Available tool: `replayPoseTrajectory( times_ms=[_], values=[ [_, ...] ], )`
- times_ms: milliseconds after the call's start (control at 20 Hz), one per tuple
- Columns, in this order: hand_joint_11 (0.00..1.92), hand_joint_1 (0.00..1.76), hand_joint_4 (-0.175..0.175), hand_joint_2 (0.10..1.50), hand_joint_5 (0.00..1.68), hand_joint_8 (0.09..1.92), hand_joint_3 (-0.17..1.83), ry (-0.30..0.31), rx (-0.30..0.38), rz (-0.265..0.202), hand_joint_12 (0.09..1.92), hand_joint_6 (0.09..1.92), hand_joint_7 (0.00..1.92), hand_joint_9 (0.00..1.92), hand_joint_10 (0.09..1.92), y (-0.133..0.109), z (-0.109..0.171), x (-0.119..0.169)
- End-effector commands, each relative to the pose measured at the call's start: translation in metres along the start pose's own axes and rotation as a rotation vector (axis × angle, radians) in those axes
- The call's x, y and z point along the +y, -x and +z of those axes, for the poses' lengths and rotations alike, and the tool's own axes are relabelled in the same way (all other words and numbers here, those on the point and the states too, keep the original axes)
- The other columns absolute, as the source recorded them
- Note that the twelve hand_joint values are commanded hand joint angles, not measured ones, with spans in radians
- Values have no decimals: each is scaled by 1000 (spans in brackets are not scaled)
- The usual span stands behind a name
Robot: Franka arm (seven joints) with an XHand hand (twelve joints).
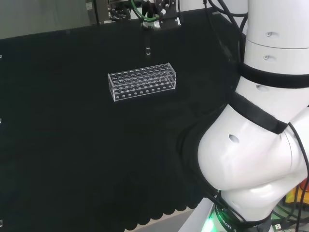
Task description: Put the test tube back in the rack.
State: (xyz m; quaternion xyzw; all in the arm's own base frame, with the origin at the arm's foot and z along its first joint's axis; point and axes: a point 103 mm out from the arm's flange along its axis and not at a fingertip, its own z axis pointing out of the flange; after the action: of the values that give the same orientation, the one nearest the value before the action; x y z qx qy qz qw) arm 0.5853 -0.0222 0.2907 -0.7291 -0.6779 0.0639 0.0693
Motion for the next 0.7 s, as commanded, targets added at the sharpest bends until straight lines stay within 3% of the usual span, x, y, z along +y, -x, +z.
replayPoseTrajectory(
  times_ms=[50, 700],
  values=[
    [1145, 1406, -175, 1039, 1141, 1084, 0, -20, 11, -4, 984, 386, 1151, 1094, 824, -3, 18, -4],
    [1144, 1406, -175, 1039, 1142, 1085, 0, -45, 16, -5, 983, 385, 1151, 1093, 825, -2, 31, -4]
  ],
)
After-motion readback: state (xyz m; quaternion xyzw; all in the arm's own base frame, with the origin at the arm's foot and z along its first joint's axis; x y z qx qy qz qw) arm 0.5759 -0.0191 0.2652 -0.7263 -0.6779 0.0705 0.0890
